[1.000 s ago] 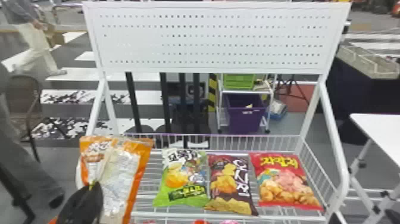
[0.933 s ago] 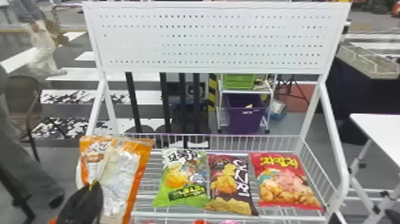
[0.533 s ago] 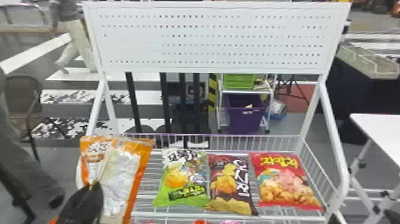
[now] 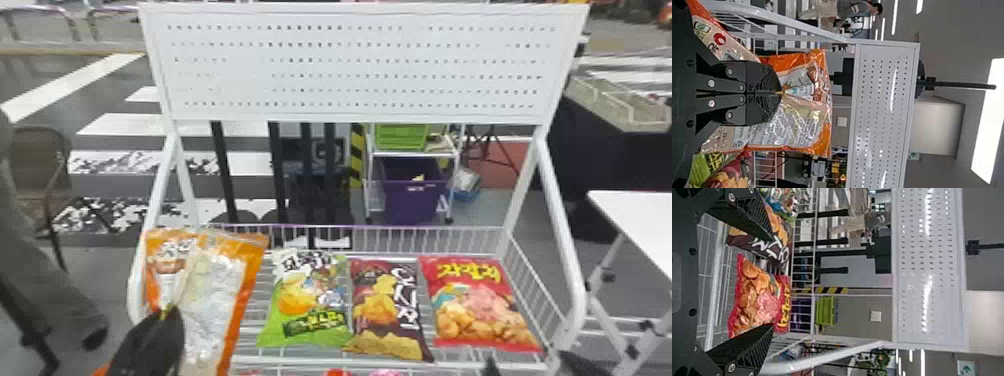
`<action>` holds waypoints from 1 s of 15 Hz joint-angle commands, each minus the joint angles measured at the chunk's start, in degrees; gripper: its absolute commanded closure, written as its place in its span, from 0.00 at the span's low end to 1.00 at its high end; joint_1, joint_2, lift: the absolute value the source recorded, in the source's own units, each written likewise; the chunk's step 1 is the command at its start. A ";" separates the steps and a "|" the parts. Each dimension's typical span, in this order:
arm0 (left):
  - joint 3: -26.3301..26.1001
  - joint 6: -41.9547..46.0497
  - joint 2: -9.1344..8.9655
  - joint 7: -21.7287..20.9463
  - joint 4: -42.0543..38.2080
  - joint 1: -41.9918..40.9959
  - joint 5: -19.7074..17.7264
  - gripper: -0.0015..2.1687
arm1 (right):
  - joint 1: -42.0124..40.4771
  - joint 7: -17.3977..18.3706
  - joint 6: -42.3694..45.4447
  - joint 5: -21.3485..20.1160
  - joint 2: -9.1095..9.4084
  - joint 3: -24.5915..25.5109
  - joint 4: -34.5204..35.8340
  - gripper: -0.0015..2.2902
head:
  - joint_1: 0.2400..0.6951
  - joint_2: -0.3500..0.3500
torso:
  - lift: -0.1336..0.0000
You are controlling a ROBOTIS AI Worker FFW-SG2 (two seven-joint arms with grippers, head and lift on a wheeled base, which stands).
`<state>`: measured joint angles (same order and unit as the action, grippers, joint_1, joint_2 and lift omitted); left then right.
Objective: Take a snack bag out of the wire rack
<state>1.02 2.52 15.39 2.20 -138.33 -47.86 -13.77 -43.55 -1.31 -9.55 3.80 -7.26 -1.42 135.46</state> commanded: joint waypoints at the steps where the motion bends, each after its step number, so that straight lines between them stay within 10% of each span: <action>1: -1.10 -0.02 -0.01 0.00 -0.01 0.13 0.67 0.86 | 12.00 1.40 -4.30 0.86 -3.63 -7.37 -8.55 0.05 | 0.57 0.50 | 1.00; 11: -1.02 -0.20 -0.09 0.09 -0.36 -0.92 1.46 0.86 | 44.87 2.19 -18.36 11.75 1.81 -16.86 -38.61 0.12 | 0.57 0.50 | 1.00; 13: -0.93 -0.20 -0.09 0.09 -0.36 -0.83 1.55 0.86 | 46.36 3.07 -20.47 11.58 2.25 -17.48 -40.54 0.37 | 0.57 0.50 | 1.00; 15: -0.75 -0.20 -0.01 0.26 -0.18 -0.48 1.64 0.86 | 47.15 4.12 -22.93 11.67 2.34 -17.48 -40.81 0.95 | 0.57 0.50 | 1.00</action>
<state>0.13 2.32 15.35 2.38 -138.64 -48.60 -12.21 3.00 2.49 -30.56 15.40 -5.01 -18.85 94.96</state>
